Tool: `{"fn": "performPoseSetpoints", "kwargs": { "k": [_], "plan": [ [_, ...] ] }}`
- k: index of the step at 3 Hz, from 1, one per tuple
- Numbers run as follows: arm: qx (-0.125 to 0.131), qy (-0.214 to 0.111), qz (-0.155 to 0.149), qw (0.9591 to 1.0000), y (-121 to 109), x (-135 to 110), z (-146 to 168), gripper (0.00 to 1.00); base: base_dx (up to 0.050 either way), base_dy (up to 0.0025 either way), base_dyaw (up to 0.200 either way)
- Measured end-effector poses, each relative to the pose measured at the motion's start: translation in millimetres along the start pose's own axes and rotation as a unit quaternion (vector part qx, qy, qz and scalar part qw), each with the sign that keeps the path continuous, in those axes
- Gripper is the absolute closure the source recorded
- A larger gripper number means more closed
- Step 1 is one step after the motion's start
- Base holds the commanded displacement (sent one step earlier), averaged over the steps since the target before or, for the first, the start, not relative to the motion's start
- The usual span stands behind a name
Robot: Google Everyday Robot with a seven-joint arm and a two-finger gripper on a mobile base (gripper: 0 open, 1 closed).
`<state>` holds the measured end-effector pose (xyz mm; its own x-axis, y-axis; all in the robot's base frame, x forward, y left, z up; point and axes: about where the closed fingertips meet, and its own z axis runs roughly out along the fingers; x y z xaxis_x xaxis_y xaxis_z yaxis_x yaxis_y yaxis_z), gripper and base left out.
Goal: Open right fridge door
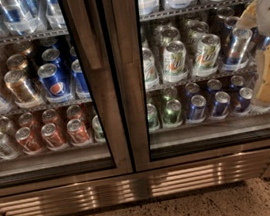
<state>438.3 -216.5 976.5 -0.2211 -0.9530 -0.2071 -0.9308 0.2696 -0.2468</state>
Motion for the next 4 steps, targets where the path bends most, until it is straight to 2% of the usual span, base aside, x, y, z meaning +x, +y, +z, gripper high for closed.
{"fn": "performPoseSetpoints", "kwargs": {
  "k": [1,2,3,4],
  "plan": [
    [0.0,0.0,0.0,1.0,0,0,0,0.0,0.0,0.0,0.0],
    [-0.003,-0.014,-0.004,0.9999,3,-6,2,0.0,0.0,0.0,0.0],
    [-0.017,-0.058,-0.033,0.9976,20,-27,10,0.0,0.0,0.0,0.0],
    [-0.043,-0.116,-0.067,0.9901,40,-55,18,0.0,0.0,0.0,0.0]
  ]
}}
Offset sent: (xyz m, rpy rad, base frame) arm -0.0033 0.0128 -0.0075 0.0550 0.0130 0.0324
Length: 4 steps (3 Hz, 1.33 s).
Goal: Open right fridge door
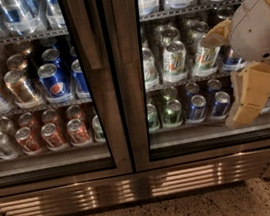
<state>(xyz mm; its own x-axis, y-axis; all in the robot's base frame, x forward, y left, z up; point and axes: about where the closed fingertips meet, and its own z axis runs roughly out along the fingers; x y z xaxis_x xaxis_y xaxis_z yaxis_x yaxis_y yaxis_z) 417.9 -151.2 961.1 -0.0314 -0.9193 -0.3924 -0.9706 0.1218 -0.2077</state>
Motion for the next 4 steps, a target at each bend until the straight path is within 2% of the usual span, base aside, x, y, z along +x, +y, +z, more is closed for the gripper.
{"fn": "performPoseSetpoints", "kwargs": {
  "k": [1,2,3,4],
  "plan": [
    [-0.007,-0.073,-0.018,0.9972,6,-23,7,0.0,0.0,0.0,0.0],
    [-0.008,-0.14,-0.042,0.9892,9,-52,9,0.0,0.0,0.0,0.0],
    [0.005,-0.2,-0.071,0.9772,11,-83,0,0.0,0.0,0.0,0.0],
    [0.001,-0.201,-0.075,0.9768,3,-85,1,0.0,0.0,0.0,0.0]
  ]
}}
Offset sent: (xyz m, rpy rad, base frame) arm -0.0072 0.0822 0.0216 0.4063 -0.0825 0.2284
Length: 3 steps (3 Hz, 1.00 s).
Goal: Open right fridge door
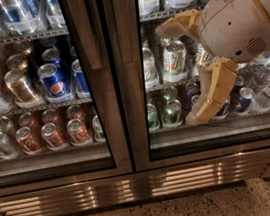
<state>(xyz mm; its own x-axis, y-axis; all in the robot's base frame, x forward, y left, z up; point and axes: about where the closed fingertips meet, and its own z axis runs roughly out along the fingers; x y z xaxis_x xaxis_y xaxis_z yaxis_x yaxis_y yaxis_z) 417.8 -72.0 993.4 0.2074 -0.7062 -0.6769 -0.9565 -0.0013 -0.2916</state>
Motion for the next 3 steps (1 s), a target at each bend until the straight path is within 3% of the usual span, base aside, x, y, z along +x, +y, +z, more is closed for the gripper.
{"fn": "performPoseSetpoints", "kwargs": {
  "k": [3],
  "plan": [
    [-0.04,-0.046,-0.052,0.9967,-46,-32,27,0.0,0.0,0.0,0.0]
  ]
}}
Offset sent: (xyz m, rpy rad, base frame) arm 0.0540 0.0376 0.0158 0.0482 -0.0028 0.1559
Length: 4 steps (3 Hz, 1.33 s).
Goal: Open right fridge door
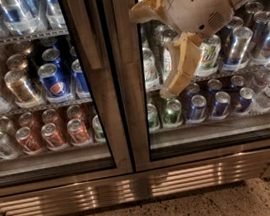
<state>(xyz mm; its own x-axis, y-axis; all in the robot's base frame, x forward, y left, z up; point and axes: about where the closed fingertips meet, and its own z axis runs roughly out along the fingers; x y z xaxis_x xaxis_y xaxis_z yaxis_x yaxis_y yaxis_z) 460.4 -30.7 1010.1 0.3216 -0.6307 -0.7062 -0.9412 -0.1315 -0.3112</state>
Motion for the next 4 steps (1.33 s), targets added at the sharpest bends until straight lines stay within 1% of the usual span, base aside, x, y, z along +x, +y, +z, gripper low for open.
{"fn": "performPoseSetpoints", "kwargs": {
  "k": [1,2,3,4],
  "plan": [
    [-0.012,-0.022,-0.021,0.9995,-7,-14,10,0.0,0.0,0.0,0.0],
    [-0.019,-0.03,-0.022,0.9991,-7,-15,16,0.0,0.0,0.0,0.0],
    [-0.027,-0.029,-0.018,0.999,-6,-13,22,0.19,0.0,0.0,0.0],
    [-0.029,-0.027,-0.017,0.9991,-5,-12,22,0.42,0.0,0.0,0.0]
  ]
}}
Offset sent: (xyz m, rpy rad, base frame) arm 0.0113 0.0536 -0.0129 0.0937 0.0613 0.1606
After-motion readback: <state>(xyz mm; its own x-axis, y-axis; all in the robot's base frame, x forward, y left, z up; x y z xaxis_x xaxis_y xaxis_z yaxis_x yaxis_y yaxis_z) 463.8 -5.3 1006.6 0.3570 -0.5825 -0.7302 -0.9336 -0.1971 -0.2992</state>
